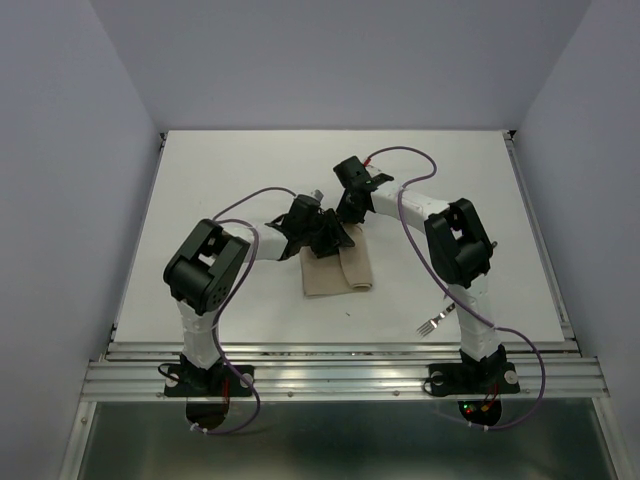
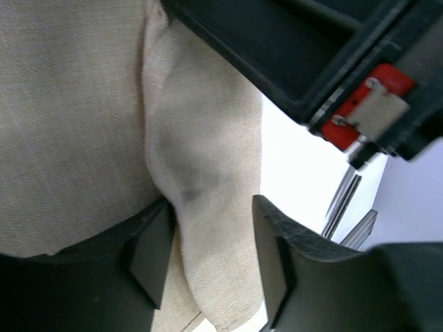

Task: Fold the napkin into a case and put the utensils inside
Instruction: Smooth out the 2/3-rectangle-folded napkin at the center of the board.

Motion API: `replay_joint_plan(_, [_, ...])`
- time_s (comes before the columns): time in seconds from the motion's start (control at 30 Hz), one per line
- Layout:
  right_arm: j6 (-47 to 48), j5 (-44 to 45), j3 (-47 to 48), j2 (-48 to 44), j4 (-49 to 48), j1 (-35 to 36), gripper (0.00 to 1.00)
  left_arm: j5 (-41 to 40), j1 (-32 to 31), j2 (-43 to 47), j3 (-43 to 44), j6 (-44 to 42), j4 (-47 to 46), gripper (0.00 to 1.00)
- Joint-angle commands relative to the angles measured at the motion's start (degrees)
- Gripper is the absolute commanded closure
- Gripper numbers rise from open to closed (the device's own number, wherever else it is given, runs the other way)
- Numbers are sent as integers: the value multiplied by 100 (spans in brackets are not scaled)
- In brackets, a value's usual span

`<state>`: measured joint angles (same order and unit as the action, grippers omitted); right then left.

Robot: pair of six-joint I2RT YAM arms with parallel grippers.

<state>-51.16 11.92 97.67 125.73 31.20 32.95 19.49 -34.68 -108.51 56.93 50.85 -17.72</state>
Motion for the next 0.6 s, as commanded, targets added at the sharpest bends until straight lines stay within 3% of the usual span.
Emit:
replay_joint_plan(0.0, [62, -15, -28, -93, 273, -43, 79, -366, -101, 260, -278, 127, 137, 36])
replay_joint_plan(0.17, [62, -15, -72, -137, 264, -43, 79, -375, -127, 339, -358, 223, 67, 34])
replay_joint_plan(0.33, [62, -41, -64, -154, 272, -43, 79, -454, -267, 383, -454, 530, 75, 44])
replay_joint_plan(0.57, [53, -41, -64, -198, 290, -43, 79, -586, -461, 357, -490, 768, 67, 41])
